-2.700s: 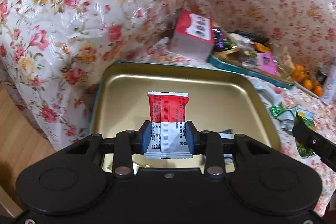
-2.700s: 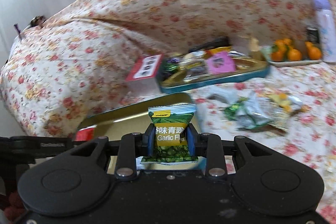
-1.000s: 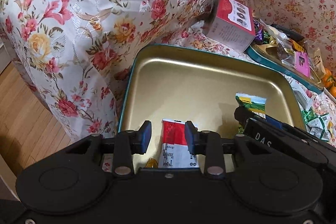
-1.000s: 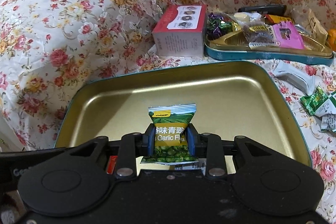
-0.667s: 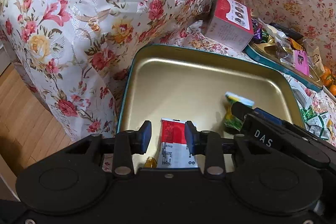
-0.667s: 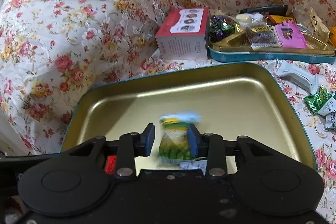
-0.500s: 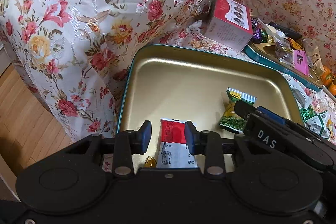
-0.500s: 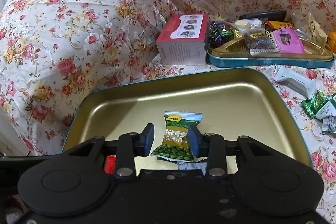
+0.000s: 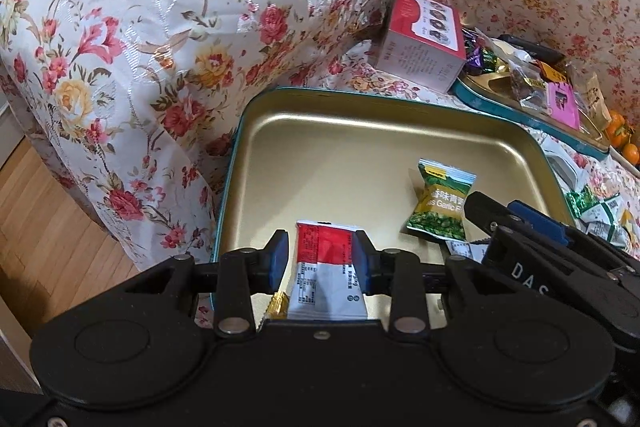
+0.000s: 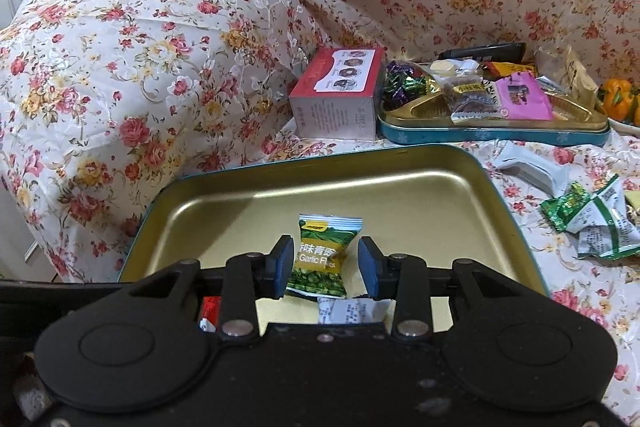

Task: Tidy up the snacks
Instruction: 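Move both tools back toward the scattered snacks on the quilt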

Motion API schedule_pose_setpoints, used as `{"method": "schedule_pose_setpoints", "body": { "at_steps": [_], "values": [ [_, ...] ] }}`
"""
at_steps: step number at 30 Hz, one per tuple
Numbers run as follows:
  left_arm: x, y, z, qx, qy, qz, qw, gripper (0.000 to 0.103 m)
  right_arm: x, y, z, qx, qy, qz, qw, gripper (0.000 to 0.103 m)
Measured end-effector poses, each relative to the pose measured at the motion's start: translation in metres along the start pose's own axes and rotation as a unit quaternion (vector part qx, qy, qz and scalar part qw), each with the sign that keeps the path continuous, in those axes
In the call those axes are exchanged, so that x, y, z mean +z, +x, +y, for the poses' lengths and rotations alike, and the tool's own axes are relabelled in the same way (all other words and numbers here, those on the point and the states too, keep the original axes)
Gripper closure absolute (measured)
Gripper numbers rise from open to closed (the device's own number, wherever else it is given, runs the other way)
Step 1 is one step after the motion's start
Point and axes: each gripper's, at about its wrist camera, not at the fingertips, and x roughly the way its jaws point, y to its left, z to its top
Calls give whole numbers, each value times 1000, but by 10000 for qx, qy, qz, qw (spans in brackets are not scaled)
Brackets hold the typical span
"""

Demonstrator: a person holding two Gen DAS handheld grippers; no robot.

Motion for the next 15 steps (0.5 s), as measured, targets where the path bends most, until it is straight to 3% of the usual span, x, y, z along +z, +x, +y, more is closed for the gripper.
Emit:
{"method": "schedule_pose_setpoints", "body": {
  "at_steps": [15],
  "values": [
    [-11,-10,-24,32,486,-124,9987,61,-14,-37,-22,-85,18,-110,9999,65]
  ]
}}
